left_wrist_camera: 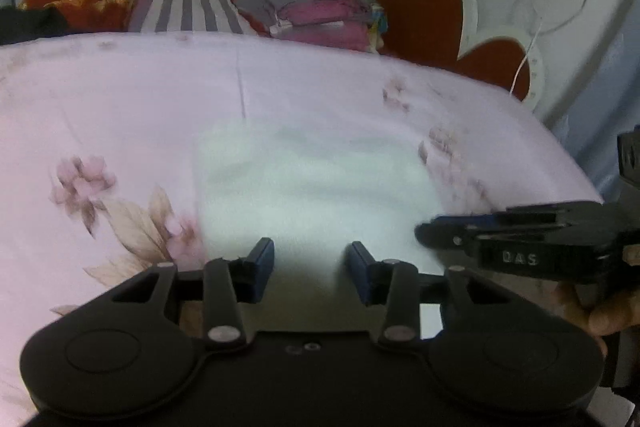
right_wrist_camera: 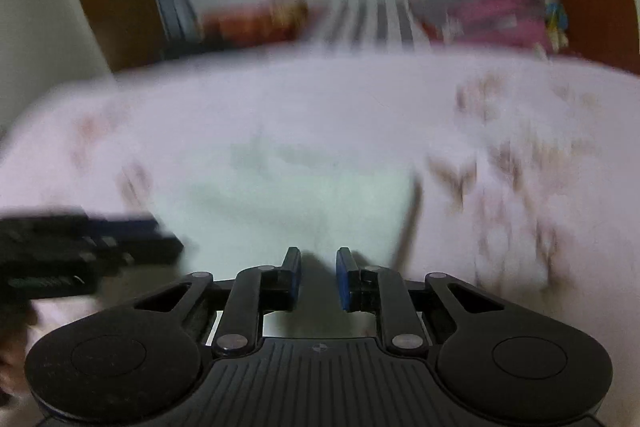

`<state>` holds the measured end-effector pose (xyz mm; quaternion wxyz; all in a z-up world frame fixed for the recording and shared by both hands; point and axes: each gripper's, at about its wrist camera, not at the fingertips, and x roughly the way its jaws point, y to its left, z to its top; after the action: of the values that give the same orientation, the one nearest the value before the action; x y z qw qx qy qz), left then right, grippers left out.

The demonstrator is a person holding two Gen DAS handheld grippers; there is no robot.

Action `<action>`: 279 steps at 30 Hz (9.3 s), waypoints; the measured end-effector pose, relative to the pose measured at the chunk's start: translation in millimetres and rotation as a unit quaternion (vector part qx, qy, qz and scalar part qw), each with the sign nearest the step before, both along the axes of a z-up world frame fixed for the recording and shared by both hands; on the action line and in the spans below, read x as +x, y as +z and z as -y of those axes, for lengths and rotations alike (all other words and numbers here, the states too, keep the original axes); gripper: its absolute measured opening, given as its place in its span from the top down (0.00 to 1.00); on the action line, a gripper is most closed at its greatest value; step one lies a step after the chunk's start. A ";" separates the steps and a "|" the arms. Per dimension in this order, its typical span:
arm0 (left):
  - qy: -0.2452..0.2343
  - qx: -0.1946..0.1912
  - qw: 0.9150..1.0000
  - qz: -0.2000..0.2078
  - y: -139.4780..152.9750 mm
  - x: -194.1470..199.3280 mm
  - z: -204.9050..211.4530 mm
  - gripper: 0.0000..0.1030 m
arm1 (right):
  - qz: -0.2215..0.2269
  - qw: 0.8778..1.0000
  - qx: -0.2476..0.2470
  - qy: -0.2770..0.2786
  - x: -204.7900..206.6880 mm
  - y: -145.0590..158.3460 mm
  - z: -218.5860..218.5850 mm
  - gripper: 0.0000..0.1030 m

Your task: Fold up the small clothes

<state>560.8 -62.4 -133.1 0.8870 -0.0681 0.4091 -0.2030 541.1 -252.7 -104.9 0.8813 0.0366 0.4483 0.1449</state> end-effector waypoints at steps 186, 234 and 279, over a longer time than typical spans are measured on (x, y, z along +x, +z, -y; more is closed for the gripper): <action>0.076 0.057 0.995 0.010 58.5 -167.3 -274.4 0.77 | 0.018 0.997 0.066 0.023 -116.0 38.0 -304.5 0.75; 0.155 0.094 0.973 0.144 166.7 -472.7 -195.4 0.00 | 0.115 0.992 0.022 -0.041 -453.1 144.5 -243.7 0.00; 0.151 0.090 0.970 0.166 177.4 -480.0 -196.9 0.00 | 0.133 0.990 0.018 -0.042 -458.3 157.7 -235.1 0.00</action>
<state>80.8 134.5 44.3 0.9653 -0.0140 0.2579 -0.0374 82.9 -17.6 52.8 0.9375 0.0514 0.3225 0.1199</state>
